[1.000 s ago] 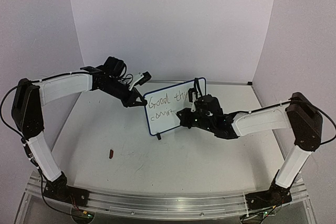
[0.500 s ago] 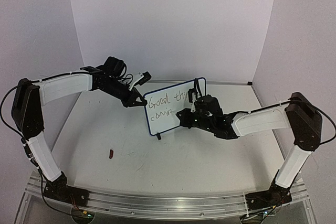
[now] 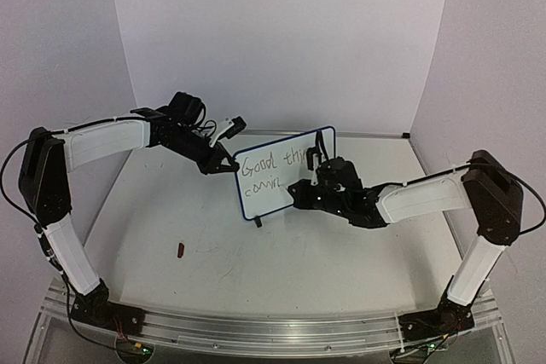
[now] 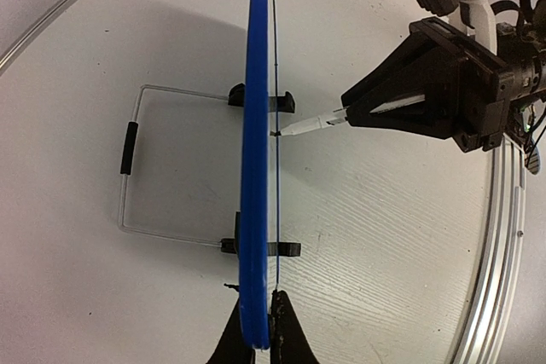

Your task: Write a sentence on the whiteboard

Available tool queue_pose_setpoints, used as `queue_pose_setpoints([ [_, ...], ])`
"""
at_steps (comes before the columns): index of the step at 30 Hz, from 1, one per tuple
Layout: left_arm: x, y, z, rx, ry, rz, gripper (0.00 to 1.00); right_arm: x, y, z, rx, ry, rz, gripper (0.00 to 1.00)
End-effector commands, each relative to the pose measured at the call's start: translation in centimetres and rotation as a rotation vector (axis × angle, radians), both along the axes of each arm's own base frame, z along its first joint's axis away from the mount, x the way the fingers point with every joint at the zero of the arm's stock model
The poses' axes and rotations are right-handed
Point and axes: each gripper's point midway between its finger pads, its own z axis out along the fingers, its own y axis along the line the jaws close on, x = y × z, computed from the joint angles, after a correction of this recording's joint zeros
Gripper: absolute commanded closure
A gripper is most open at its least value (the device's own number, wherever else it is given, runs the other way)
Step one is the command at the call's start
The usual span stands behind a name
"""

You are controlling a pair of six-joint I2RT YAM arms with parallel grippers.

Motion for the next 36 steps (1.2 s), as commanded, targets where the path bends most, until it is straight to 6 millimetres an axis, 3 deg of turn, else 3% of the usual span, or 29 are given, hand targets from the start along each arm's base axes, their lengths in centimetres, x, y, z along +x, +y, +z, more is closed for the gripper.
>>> queue_pose_setpoints([
  [1, -0.6, 2.0, -4.0, 0.165, 0.042, 0.023, 1.0, -0.8, -0.8, 1.9, 0.036, -0.037, 0.009, 1.0],
  [7, -0.5, 2.1, -4.0, 0.171, 0.038, 0.028, 1.0, -1.8, -2.0, 3.2, 0.052, -0.059, 0.011, 1.0],
  [15, -0.6, 2.1, -4.1, 0.168, 0.044, 0.025, 1.0, -0.5, -1.8, 4.2, 0.118, -0.076, 0.044, 1.0],
  [36, -0.6, 2.0, -4.4, 0.171, 0.052, 0.022, 1.0, 1.3, -1.5, 2.8, 0.136, -0.041, 0.036, 1.0],
])
